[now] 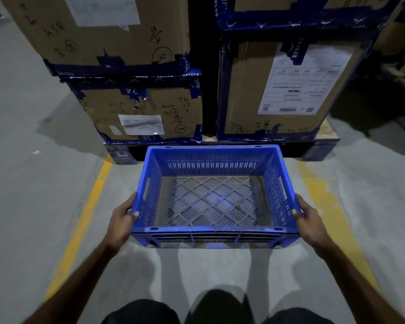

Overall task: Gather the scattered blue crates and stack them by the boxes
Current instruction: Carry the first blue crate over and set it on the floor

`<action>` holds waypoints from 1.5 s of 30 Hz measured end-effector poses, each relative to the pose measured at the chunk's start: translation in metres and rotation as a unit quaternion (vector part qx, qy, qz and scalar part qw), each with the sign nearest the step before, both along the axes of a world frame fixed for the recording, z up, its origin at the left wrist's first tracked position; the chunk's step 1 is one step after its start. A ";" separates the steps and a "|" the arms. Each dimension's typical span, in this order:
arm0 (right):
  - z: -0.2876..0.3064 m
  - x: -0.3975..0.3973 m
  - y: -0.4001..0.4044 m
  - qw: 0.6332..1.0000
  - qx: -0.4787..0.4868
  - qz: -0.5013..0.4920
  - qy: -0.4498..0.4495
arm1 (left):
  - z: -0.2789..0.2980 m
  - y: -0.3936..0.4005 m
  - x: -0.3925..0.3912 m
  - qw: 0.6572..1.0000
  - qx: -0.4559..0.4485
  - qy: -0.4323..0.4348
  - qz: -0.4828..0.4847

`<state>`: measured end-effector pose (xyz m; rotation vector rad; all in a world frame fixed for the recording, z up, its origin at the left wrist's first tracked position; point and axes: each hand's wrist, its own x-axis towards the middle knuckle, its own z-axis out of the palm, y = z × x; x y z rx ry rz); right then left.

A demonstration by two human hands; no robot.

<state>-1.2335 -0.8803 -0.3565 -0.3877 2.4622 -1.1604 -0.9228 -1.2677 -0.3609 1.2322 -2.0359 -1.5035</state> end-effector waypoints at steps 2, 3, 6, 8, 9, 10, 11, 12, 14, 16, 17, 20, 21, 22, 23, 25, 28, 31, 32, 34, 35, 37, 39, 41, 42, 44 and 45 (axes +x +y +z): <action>-0.006 0.002 0.003 0.995 0.069 0.033 0.058 | -0.004 0.003 0.008 0.987 -0.123 -0.068 -0.074; -0.009 0.004 0.005 0.992 0.083 0.044 0.080 | -0.010 0.003 0.013 0.974 -0.184 -0.082 -0.109; -0.008 0.013 0.007 0.987 0.101 0.053 0.117 | -0.028 -0.006 0.023 0.941 -0.278 -0.074 -0.178; -0.010 0.014 0.008 0.983 0.104 0.059 0.139 | -0.030 -0.007 0.024 0.932 -0.304 -0.078 -0.182; -0.011 0.014 0.008 0.981 0.102 0.066 0.150 | -0.030 -0.006 0.023 0.929 -0.315 -0.085 -0.174; -0.010 0.015 0.008 0.980 0.104 0.067 0.155 | -0.029 -0.004 0.022 0.927 -0.324 -0.087 -0.167; -0.009 0.014 0.007 0.979 0.103 0.070 0.159 | -0.025 0.000 0.020 0.928 -0.325 -0.092 -0.158; -0.008 0.014 0.007 0.978 0.106 0.072 0.164 | -0.024 0.002 0.019 0.929 -0.326 -0.094 -0.150; -0.010 0.014 0.008 0.974 0.105 0.085 0.181 | -0.022 0.005 0.017 0.930 -0.323 -0.099 -0.142; -0.010 0.014 0.009 0.974 0.109 0.086 0.180 | -0.023 0.004 0.017 0.931 -0.321 -0.105 -0.138; -0.011 0.014 0.008 0.974 0.113 0.082 0.178 | -0.024 0.004 0.018 0.932 -0.319 -0.107 -0.137; -0.006 0.017 0.006 0.976 0.094 0.075 0.180 | -0.027 0.004 0.019 0.940 -0.298 -0.107 -0.129; -0.007 0.018 0.008 0.976 0.085 0.085 0.183 | -0.024 0.003 0.018 0.943 -0.287 -0.109 -0.126; -0.004 0.019 0.009 0.975 0.082 0.096 0.181 | -0.021 0.003 0.018 0.944 -0.282 -0.110 -0.131; 0.000 0.018 0.011 0.976 0.081 0.105 0.172 | -0.017 0.001 0.018 0.943 -0.279 -0.115 -0.142; 0.009 0.013 0.012 0.979 0.089 0.119 0.142 | -0.006 -0.001 0.016 0.932 -0.281 -0.151 -0.170; 0.025 -0.001 0.012 0.978 0.118 0.145 0.097 | 0.015 -0.002 0.016 0.912 -0.275 -0.247 -0.175; 0.068 0.009 0.007 0.975 0.163 0.138 0.068 | 0.055 0.016 0.023 0.894 -0.264 -0.300 -0.202; 0.086 0.019 0.006 0.974 0.164 0.141 0.070 | 0.071 0.026 0.025 0.892 -0.270 -0.298 -0.207; 0.122 0.038 0.007 0.973 0.163 0.152 0.063 | 0.113 0.047 0.030 0.887 -0.288 -0.282 -0.224; 0.139 0.047 0.010 0.969 0.168 0.170 0.068 | 0.139 0.059 0.032 0.884 -0.295 -0.278 -0.235; 0.169 0.062 0.021 0.964 0.167 0.196 0.069 | 0.190 0.081 0.043 0.873 -0.304 -0.278 -0.261; 0.205 0.081 0.029 0.968 0.163 0.187 0.037 | 0.243 0.100 0.055 0.867 -0.313 -0.273 -0.275; 0.263 0.107 0.029 0.974 0.157 0.160 0.011 | 0.297 0.116 0.069 0.868 -0.318 -0.260 -0.280; 0.297 0.120 0.030 0.976 0.156 0.150 0.006 | 0.324 0.127 0.077 0.867 -0.324 -0.254 -0.283; 0.361 0.146 0.039 0.978 0.155 0.141 -0.003 | 0.376 0.150 0.095 0.864 -0.329 -0.255 -0.283; 0.392 0.157 0.046 0.978 0.154 0.137 -0.009 | 0.405 0.163 0.103 0.868 -0.321 -0.261 -0.276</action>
